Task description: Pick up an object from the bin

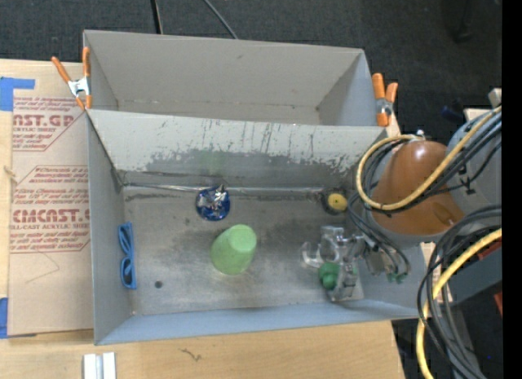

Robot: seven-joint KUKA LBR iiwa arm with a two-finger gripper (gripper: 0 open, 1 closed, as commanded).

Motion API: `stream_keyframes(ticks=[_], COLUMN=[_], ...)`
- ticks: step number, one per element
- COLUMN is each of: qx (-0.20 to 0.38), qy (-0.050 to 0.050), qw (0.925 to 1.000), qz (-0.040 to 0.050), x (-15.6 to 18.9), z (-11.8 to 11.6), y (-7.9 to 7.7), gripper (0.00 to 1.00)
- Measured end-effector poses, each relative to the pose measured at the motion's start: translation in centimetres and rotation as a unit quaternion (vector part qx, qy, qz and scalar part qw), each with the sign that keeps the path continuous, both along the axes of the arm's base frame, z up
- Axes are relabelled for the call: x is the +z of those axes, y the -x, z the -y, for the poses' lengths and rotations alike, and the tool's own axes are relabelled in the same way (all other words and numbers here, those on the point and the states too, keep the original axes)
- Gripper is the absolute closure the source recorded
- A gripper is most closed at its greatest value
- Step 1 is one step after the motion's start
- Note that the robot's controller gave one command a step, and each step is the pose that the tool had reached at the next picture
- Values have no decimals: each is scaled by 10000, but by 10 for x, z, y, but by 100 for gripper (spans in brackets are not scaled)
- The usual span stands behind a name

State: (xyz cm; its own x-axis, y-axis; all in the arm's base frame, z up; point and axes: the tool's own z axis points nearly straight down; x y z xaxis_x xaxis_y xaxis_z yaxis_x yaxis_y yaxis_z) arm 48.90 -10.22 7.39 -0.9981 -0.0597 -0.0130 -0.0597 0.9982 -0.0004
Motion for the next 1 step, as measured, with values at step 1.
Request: stream_keyframes(ticks=[1], qx=[665], qy=[17], qw=[9978], qz=[-21], x=[126], z=[5], y=[-16], gripper=[100])
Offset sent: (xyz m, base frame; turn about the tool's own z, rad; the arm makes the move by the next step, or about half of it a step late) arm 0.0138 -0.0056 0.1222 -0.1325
